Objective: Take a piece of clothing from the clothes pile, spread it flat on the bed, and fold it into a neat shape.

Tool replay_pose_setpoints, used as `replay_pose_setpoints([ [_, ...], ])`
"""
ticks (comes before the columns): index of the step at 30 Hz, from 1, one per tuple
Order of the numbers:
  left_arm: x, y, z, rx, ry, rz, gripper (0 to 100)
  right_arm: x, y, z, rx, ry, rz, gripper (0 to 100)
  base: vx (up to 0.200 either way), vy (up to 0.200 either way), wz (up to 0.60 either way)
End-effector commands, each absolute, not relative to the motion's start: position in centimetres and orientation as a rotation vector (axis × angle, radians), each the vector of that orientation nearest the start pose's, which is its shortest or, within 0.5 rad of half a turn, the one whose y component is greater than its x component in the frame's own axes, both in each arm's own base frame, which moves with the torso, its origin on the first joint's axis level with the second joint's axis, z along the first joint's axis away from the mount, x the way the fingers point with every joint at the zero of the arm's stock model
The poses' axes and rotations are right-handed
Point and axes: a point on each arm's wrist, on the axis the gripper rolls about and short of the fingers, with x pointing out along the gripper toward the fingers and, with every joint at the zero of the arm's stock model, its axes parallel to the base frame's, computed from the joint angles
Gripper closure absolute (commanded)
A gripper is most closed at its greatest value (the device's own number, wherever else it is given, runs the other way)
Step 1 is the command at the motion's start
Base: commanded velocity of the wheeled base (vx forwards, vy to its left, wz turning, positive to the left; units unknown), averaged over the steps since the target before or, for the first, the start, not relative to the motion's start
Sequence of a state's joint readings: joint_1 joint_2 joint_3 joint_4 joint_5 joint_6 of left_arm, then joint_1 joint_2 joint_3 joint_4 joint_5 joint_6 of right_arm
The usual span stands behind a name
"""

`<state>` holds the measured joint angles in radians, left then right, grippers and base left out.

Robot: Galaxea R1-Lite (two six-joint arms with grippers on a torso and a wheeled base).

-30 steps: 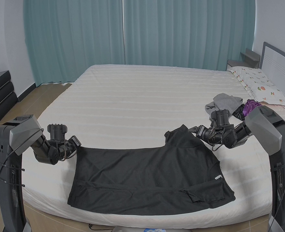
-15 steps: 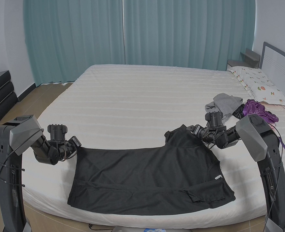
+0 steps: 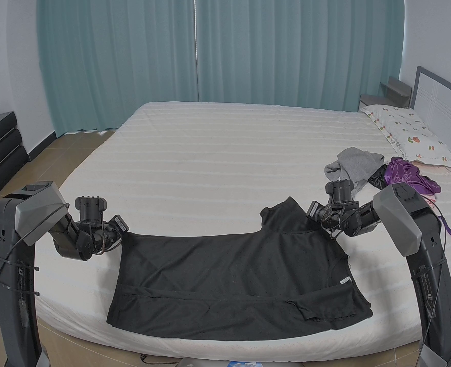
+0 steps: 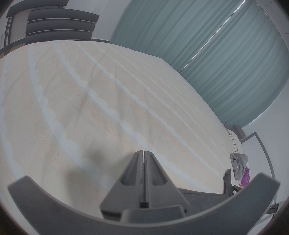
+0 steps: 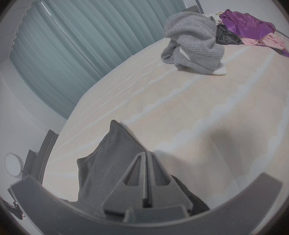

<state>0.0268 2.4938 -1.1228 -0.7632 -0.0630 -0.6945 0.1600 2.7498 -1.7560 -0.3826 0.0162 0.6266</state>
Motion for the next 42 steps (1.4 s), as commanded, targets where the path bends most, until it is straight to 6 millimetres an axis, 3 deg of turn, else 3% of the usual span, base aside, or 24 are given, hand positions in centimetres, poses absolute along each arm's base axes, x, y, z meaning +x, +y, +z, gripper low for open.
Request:
replay_pose_setpoints([
  [1, 43.3, 1.1, -3.0, -0.702, 0.584, 0.175, 100, 51.3, 7.8, -3.9, 0.569, 0.633, -0.034, 100, 0.000, 0.000, 0.00],
  [14, 42.7, 1.2, -0.9, -0.697, 0.550, 0.174, 100, 49.5, 6.8, 1.1, 0.673, 0.597, -0.063, 100, 0.000, 0.000, 0.00],
  [26, 42.5, 1.3, -0.2, -0.697, 0.539, 0.175, 100, 47.9, 5.6, 3.5, 0.711, 0.600, -0.060, 100, 0.000, 0.000, 0.00],
  [27, 42.3, 1.3, 0.2, -0.696, 0.533, 0.172, 100, 47.5, 5.2, 4.7, 0.717, 0.583, -0.061, 100, 0.000, 0.000, 0.00],
  [32, 42.2, 1.4, 0.7, -0.696, 0.524, 0.172, 100, 46.8, 4.8, 6.2, 0.724, 0.563, -0.055, 100, 0.000, 0.000, 0.00],
  [42, 41.8, 1.4, 0.6, -0.682, 0.537, 0.174, 100, 46.0, 4.5, 5.6, 0.701, 0.603, -0.048, 100, 0.000, 0.000, 0.00],
])
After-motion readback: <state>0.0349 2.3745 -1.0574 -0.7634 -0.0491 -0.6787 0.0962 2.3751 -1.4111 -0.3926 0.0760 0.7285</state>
